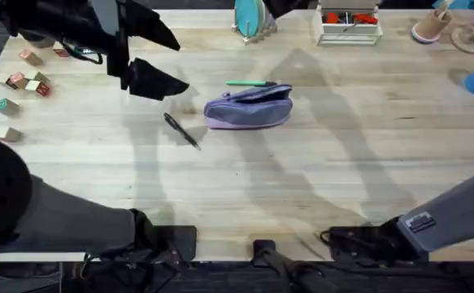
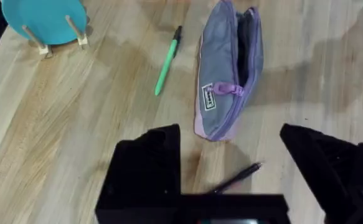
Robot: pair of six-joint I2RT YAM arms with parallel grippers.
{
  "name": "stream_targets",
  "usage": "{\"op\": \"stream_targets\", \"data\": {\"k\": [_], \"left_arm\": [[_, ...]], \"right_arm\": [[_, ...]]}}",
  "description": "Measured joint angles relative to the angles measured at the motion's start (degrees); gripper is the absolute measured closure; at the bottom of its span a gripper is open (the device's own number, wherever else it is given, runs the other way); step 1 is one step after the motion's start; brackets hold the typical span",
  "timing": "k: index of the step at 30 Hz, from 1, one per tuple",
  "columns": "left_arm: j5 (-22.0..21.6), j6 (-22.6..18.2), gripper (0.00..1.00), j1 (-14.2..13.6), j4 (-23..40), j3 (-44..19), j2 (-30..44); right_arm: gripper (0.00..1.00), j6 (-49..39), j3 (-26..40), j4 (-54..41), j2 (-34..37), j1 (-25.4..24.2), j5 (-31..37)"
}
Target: Unzip the bag, pick up the pens from the table one at a time and place them inside, then zip the bag closed.
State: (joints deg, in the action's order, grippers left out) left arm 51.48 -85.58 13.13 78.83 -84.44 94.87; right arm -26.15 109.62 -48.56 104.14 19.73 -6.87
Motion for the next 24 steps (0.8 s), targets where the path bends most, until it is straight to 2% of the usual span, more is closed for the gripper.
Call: {"op": "stream_targets", "data": {"k": [18,24], "left_arm": [[0.00,0.00,0.006,0.00,0.00,0.00,0.00],[0.00,0.00,0.006,0.00,0.01,0.00,0.00]], "right_arm": [[0.006,0.26,0.00,-0.80,0.82,1.54,0.02],[0.005,-0.03,0.00,-1.22,5.45,1.35,0.02]]}}
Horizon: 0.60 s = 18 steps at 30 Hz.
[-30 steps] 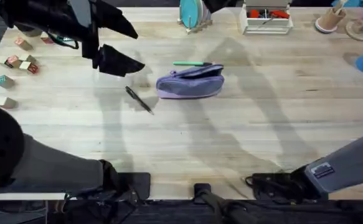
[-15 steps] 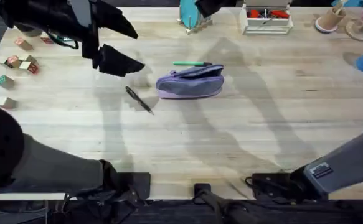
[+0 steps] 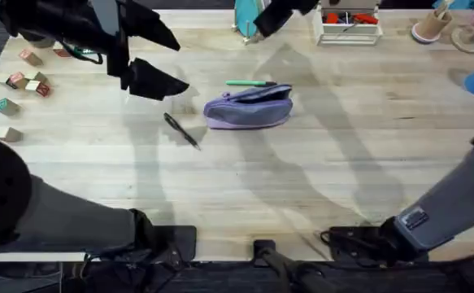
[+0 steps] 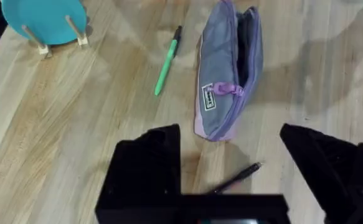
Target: Unzip the bag, pick up the pens from the table one at a time and place them inside, then zip the bag closed.
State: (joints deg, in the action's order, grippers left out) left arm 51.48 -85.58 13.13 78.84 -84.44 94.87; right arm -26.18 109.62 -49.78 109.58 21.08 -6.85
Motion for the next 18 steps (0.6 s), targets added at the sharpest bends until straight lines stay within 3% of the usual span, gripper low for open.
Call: {"op": "stream_targets", "data": {"k": [18], "left_arm": [[0.00,0.00,0.006,0.00,-0.01,0.00,0.00]], "right_arm": [[0.006,-4.10,0.00,2.95,10.17,0.67,-3.38]]}}
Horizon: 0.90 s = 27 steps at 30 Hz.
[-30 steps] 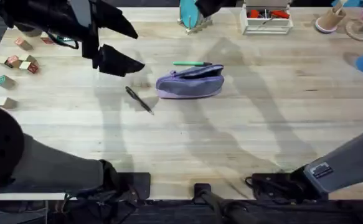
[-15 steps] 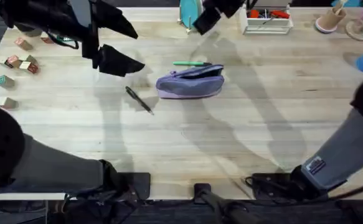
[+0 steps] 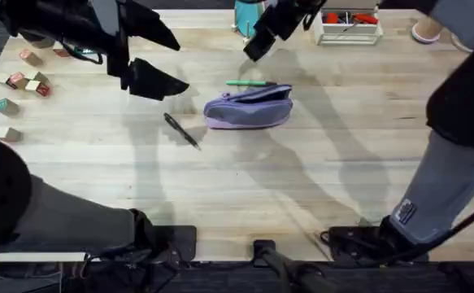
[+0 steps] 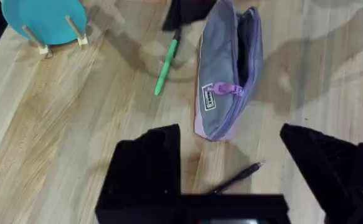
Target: Unzip the bag, pick up the pens from the table one at a time and place them inside, then zip the bag closed.
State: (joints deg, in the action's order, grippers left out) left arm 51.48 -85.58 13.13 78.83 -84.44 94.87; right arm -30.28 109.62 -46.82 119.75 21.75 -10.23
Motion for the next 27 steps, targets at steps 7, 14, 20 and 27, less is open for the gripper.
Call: {"op": "stream_targets", "data": {"k": [7,14,20,27], "left_arm": [[0.00,0.00,0.006,0.00,0.00,0.00,0.00],[0.00,0.00,0.006,0.00,0.00,0.00,0.00],[0.00,0.00,0.006,0.00,0.01,0.00,0.00],[0.00,0.00,0.006,0.00,0.00,0.00,0.00]], "right_arm": [[0.005,0.00,-0.02,-4.70,1.67,2.65,-1.46],[0.005,0.00,-0.02,-4.63,4.12,3.98,-1.88],[0.005,0.00,-0.02,-4.54,7.83,3.99,-1.92],[0.011,0.02,-0.02,-3.79,10.54,4.01,-2.28]]}}
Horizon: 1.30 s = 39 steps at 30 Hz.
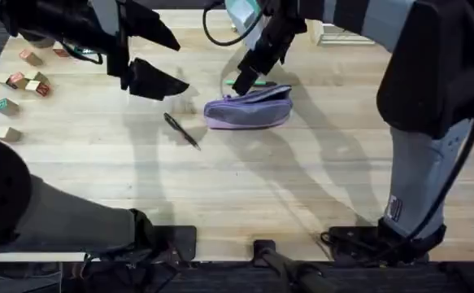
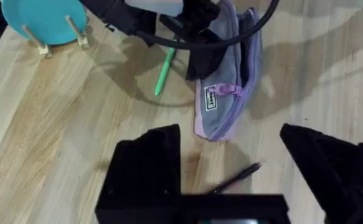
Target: Unzip the bag, pick up the pens from the table one at a time and place them inside, then zip the bag closed.
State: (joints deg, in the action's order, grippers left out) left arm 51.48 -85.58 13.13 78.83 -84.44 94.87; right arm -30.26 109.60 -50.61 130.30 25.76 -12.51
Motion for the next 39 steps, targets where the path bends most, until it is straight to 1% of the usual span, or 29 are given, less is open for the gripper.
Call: {"op": "stream_targets", "data": {"k": [2,3,4,8,15,21,24,28,31,32,39], "left_arm": [[0.00,0.00,0.007,0.00,0.00,0.00,0.00],[0.00,0.00,0.008,0.00,0.00,0.00,0.00],[0.00,0.00,0.007,0.00,0.00,0.00,0.00],[0.00,0.00,0.006,0.00,0.00,0.00,0.00],[0.00,0.00,0.007,0.00,0.00,0.00,0.00],[0.00,0.00,0.007,0.00,0.00,0.00,0.00],[0.00,0.00,0.007,0.00,0.00,0.00,0.00],[0.00,0.00,0.007,0.00,-0.02,0.00,0.00],[-0.01,0.00,0.006,0.00,0.00,0.00,0.00],[0.00,0.00,0.006,0.00,0.00,0.00,0.00],[0.00,0.00,0.007,0.00,0.00,0.00,0.00]], "right_arm": [[0.085,-0.01,0.00,0.44,0.34,0.00,-0.21],[0.154,0.00,0.00,0.54,0.55,0.00,-0.26],[0.197,-0.04,0.00,0.80,0.73,0.02,-0.13],[0.299,-0.08,0.00,1.39,0.84,-0.07,0.22],[0.342,-0.20,0.00,1.23,0.86,-0.07,0.62],[0.427,-0.20,0.01,0.70,0.92,-0.07,0.74],[0.491,-0.18,0.02,0.70,0.97,-0.07,0.96],[0.715,-0.09,0.11,0.87,1.19,-0.13,1.15],[0.934,0.14,0.11,0.80,1.20,-0.17,1.11],[0.959,0.21,0.15,0.82,1.19,-0.17,1.09],[0.969,0.22,0.17,0.84,1.19,-0.17,1.03]]}}
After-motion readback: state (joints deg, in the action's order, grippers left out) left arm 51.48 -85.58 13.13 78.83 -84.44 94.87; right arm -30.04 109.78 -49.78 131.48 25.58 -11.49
